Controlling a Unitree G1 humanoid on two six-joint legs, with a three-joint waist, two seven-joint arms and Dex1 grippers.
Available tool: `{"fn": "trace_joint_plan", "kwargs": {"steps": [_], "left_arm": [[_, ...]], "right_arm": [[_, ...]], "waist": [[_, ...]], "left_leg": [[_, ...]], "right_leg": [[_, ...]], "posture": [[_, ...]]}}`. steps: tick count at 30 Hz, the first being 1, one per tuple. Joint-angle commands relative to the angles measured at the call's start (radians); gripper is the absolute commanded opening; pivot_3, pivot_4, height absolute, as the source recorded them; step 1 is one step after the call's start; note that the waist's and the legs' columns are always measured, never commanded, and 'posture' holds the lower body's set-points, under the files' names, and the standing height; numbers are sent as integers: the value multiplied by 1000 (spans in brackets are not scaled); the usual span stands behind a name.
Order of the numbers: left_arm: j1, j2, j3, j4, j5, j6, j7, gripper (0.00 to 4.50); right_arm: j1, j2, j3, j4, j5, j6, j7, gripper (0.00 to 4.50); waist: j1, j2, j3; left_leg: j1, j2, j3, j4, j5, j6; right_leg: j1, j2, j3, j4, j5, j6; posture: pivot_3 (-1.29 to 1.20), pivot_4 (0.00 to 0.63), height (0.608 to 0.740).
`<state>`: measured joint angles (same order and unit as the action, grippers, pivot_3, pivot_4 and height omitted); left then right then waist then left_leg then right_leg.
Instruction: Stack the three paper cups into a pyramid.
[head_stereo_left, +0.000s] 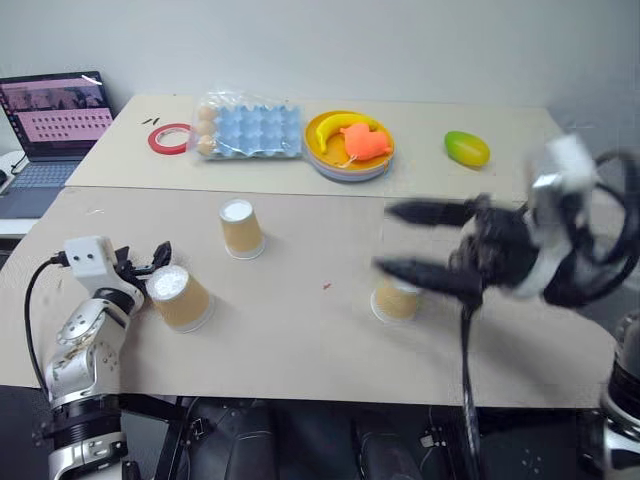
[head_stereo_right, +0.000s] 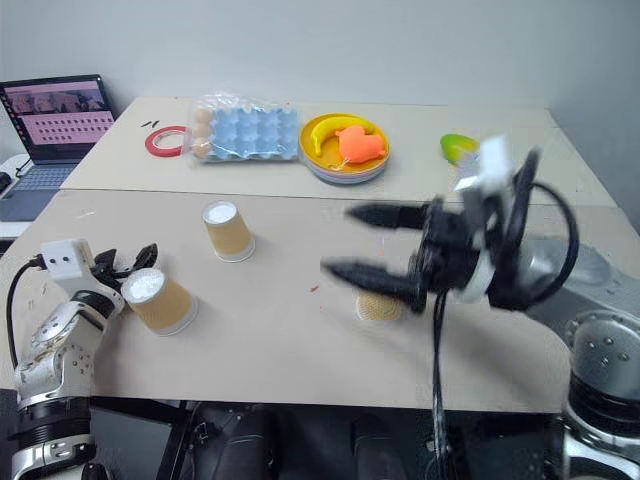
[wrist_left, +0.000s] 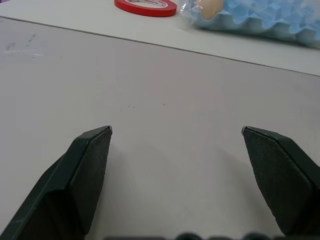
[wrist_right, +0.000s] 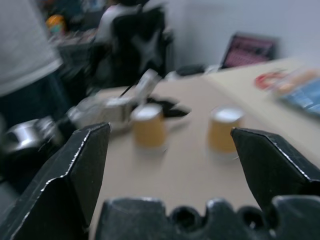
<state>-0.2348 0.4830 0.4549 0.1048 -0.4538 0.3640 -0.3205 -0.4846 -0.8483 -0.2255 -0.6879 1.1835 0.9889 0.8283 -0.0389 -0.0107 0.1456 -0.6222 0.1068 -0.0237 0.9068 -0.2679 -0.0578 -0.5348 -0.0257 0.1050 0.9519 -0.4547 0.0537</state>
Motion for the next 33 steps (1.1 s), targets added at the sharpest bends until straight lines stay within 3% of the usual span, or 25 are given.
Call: {"fn": "trace_joint_plan", "kwargs": {"steps": [1, 9, 12, 15, 23, 33], "left_arm": [[63, 81, 59, -94, -15, 31, -40, 4447], [455, 252, 245, -281, -79, 109, -272, 4447], [548, 283, 315, -316, -105, 135, -340, 4447], [601, 308, 305, -374, -126, 155, -415, 4447], [581, 333, 155, -498, -147, 178, -514, 4447], [459, 354, 51, -464, -116, 135, -573, 4447]], "right_arm": [[4, -73, 78, -54, -73, -58, 138, 4500], [21, -73, 201, -32, -228, -167, 216, 4500], [18, -54, 223, -23, -241, -182, 221, 4500], [10, -34, 242, -15, -251, -189, 216, 4500], [8, -15, 249, -27, -262, -189, 193, 4500], [29, -26, 230, -55, -240, -179, 150, 4500]], "waist": [[-5, -2, 2], [-22, -1, 6], [-8, -3, 7], [1, -4, 8], [7, -4, 8], [-4, -3, 8]], "left_leg": [[2, 0, 0, 0, 0, 0], [9, 6, 2, -4, 0, -1], [7, 6, 2, -4, 0, -1], [7, 6, 3, -4, 0, -1], [6, 6, 5, -4, 0, -1], [6, 7, 5, -7, 0, -1]], "right_leg": [[2, 0, 0, -1, 0, 0], [-2, 2, 0, -6, -3, -6], [-4, 2, 0, -6, -3, -7], [-5, 2, 0, -7, -3, -7], [-6, 1, 1, -7, -3, -6], [-7, 3, 1, -7, 1, -7]], "posture": [[0, 150, 645], [0, 150, 645], [0, 150, 645], [0, 150, 645], [0, 150, 645], [0, 150, 645]]}}
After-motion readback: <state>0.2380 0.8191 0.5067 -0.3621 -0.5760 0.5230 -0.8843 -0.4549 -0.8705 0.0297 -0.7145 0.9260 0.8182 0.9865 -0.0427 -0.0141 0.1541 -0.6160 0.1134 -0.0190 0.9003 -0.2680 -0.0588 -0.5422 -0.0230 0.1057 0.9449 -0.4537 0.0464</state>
